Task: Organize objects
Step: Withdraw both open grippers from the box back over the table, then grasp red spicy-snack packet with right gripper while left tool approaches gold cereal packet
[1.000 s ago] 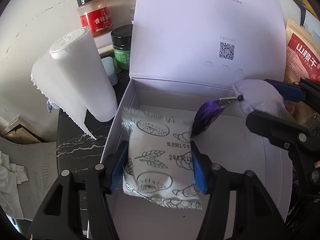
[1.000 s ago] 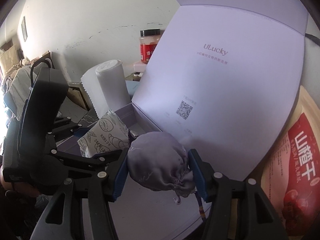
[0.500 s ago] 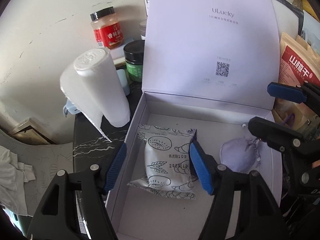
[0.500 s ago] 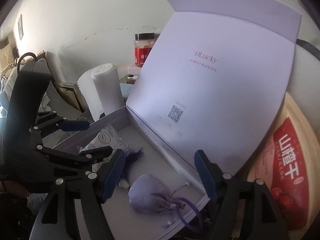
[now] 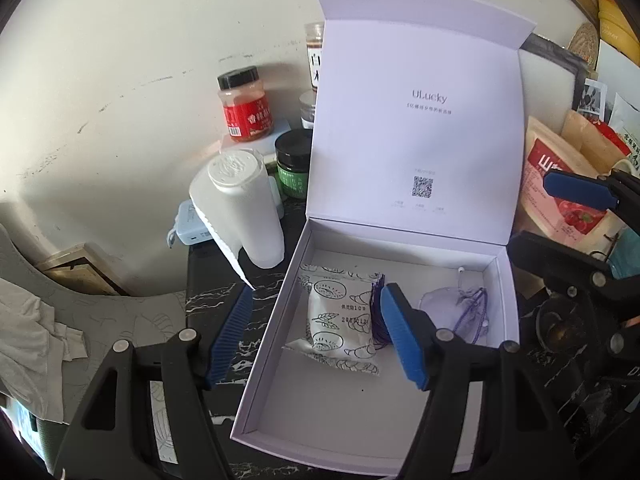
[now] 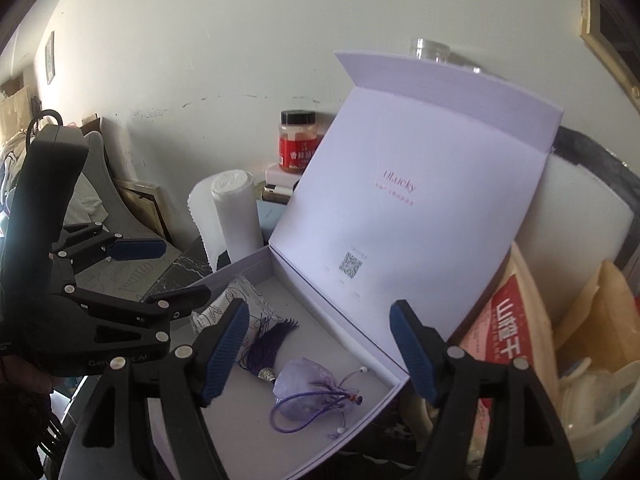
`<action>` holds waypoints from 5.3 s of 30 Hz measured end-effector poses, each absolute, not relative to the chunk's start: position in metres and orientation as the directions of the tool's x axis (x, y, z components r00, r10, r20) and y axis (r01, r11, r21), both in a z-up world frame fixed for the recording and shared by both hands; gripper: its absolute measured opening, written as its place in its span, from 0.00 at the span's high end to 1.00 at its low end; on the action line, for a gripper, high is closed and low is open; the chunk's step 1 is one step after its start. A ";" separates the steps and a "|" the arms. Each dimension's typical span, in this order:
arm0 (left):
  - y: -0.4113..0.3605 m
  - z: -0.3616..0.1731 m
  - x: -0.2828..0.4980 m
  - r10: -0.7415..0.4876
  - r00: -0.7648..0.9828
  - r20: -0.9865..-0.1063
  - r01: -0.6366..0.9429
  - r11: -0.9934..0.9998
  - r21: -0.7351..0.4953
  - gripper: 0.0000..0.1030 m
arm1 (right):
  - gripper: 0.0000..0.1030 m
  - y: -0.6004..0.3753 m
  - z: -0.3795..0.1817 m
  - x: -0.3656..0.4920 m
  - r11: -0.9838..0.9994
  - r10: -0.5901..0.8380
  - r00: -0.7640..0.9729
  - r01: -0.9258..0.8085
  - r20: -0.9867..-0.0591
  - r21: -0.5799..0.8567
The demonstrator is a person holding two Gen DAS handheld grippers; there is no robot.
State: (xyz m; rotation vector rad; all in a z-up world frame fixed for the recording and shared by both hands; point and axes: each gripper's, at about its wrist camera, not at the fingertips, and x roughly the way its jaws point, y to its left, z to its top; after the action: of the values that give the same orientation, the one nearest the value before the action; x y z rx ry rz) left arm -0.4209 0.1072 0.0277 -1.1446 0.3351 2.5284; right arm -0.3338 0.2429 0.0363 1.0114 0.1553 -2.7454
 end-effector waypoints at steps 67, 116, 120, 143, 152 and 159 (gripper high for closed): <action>0.038 0.068 -0.049 0.169 -0.679 -0.715 -0.303 -0.951 0.062 0.18 | 0.29 0.223 0.056 -0.042 -0.922 -0.278 -0.750 0.384 -0.600 -0.053; 0.065 -0.094 -0.064 0.310 -0.388 -0.868 -0.338 -0.924 -0.179 0.15 | 0.18 0.225 -0.103 -0.062 -0.813 -0.357 -0.462 0.581 -0.812 0.027; 0.058 -0.095 -0.066 0.318 -0.380 -0.869 -0.327 -0.924 -0.196 0.15 | 0.18 0.218 -0.107 -0.069 -0.800 -0.361 -0.451 0.599 -0.816 0.023; 0.048 -0.098 -0.060 0.274 -0.404 -0.873 -0.352 -0.927 -0.128 0.23 | 0.34 0.195 -0.118 -0.079 -0.775 -0.344 -0.434 0.632 -0.833 -0.010; 0.050 -0.095 -0.056 0.253 -0.425 -0.869 -0.343 -0.933 -0.104 0.47 | 0.51 0.198 -0.116 -0.072 -0.775 -0.346 -0.439 0.632 -0.829 -0.011; 0.043 -0.093 -0.046 0.248 -0.430 -0.868 -0.326 -0.939 -0.107 0.49 | 0.52 0.207 -0.114 -0.067 -0.792 -0.358 -0.432 0.610 -0.827 0.025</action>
State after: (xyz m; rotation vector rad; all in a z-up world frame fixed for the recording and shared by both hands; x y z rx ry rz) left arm -0.0456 0.0433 -0.0933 -1.4385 0.1089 2.4003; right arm -0.0669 0.2067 -0.1141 1.1923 0.3749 -2.2263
